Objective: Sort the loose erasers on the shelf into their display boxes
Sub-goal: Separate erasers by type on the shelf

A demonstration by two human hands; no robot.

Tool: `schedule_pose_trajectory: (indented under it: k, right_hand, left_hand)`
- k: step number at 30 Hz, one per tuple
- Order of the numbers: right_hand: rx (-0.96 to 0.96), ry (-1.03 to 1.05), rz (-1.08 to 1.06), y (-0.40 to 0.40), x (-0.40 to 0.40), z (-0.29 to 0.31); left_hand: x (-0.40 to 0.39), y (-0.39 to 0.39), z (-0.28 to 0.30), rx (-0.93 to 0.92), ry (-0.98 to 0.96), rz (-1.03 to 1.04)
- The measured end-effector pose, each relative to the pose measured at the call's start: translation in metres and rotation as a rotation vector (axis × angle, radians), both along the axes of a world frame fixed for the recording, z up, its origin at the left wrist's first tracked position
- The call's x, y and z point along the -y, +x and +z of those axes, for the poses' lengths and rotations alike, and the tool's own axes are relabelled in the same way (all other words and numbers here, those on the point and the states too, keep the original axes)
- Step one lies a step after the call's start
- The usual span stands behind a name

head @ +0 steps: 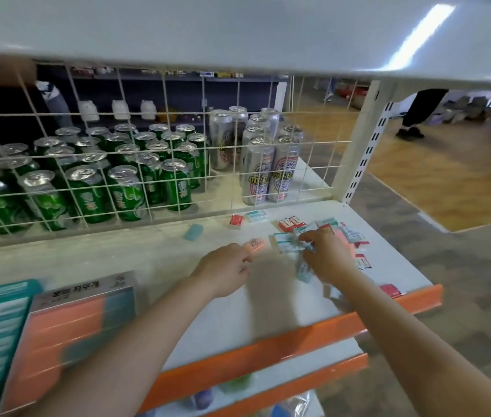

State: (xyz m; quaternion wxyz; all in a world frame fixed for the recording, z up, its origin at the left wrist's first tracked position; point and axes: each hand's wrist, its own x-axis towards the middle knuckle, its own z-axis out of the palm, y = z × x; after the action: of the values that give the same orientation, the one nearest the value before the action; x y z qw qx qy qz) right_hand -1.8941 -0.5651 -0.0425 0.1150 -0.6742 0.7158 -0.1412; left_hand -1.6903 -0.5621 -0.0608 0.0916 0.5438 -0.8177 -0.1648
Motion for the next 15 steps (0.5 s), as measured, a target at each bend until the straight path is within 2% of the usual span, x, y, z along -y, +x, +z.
schedule_pose_trajectory:
  k: [4, 8, 15]
  right_hand:
    - [-0.029, -0.013, 0.011, -0.021, 0.018, -0.001]
    - [0.026, 0.012, 0.096, -0.031, 0.034, -0.002]
    - [-0.103, 0.146, 0.237, -0.037, 0.052, -0.002]
  left_hand:
    - [0.016, -0.028, -0.009, 0.005, 0.004, -0.052]
    - [0.028, -0.05, -0.013, 0.039, 0.022, -0.104]
    - [0.043, -0.073, -0.018, 0.085, 0.039, -0.136]
